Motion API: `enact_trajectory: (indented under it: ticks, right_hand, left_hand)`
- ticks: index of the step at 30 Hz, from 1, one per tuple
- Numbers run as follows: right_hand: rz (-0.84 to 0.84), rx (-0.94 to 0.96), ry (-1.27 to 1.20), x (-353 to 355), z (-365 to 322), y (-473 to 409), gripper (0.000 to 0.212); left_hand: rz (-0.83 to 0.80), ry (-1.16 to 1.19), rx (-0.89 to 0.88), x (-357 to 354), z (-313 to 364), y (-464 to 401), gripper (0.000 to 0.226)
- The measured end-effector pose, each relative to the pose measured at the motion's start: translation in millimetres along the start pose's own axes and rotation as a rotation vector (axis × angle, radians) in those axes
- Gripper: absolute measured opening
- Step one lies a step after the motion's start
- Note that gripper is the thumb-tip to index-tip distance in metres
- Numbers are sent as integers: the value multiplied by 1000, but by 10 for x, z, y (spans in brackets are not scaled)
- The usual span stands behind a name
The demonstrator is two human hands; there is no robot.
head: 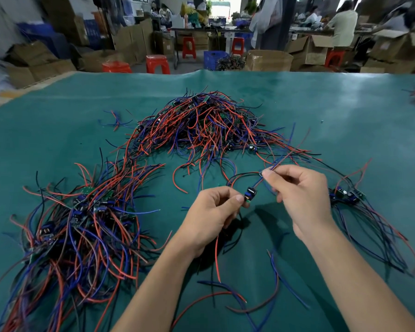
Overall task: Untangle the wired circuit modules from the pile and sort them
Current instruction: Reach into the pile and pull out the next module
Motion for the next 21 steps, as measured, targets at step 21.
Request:
enact_trajectory:
  ticks: [21]
  right_hand:
    - [-256,137,199,-237,-66,218,16]
  left_hand:
    - [48,20,67,38,-48,-17,22]
Point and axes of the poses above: each hand's wrist, its own y-axis away from the middle knuckle, its own x-axis out of the back of the hand, z = x × y, the point moved 3 cm from there along -y, towards the middle knuckle, and after that the axes turned 4 degrees about -y, right-handed, at the moved point
